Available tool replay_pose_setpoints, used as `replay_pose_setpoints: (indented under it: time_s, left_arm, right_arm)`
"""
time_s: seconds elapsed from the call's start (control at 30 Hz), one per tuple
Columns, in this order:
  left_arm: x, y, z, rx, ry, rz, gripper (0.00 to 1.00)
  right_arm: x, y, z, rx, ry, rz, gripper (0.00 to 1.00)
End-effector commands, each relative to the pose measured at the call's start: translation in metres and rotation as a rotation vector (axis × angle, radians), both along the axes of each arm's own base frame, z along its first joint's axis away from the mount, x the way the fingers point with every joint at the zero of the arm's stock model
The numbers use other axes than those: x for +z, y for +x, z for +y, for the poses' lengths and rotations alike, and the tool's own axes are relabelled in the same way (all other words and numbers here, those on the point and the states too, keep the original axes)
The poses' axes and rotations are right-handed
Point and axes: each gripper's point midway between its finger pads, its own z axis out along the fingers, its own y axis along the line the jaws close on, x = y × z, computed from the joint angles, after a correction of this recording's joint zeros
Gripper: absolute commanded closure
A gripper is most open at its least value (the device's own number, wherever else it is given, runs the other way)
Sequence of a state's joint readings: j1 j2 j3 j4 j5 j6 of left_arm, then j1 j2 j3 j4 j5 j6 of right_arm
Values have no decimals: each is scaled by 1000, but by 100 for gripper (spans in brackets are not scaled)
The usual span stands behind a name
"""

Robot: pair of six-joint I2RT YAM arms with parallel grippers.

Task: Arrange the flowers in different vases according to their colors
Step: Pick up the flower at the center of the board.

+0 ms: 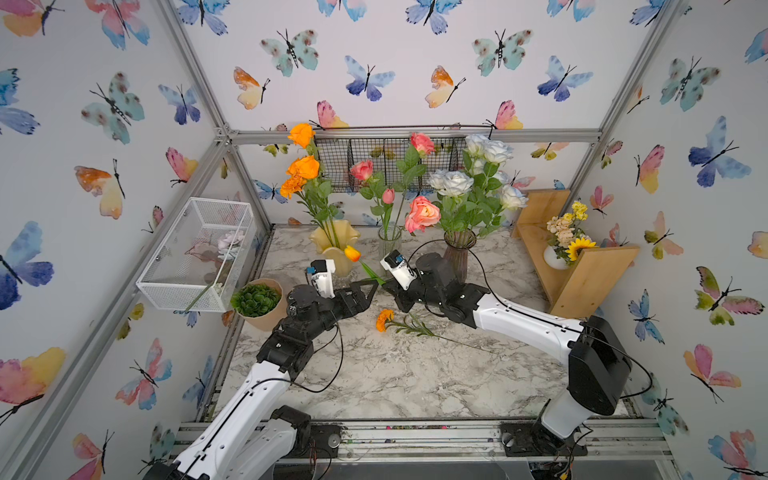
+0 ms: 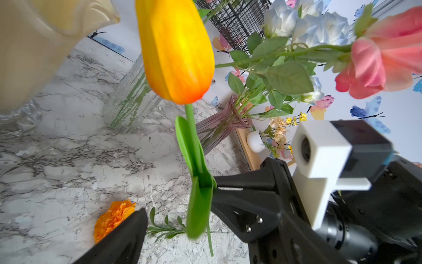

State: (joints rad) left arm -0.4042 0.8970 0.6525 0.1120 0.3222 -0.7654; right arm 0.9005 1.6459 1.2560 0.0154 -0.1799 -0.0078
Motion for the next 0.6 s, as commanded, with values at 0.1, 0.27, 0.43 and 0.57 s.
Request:
replay_pose_setpoints:
  time_s: [0.1,0.27,0.43,0.57]
  left_arm:
    - [23,24,0,76,9,-58,22]
    - [31,29,3,104,22,-73,46]
    - [37,29,-1,91,16,-79,77]
    - [43,27,-3,89,16,-85,95]
  right_arm:
    - [38,-24,7,51,67,-13,98]
    - [45,-35,3,52,68,-22,98]
    - [45,-40,-5,48,66,-32,98]
    - [45,-40,-8,36,60,-40,88]
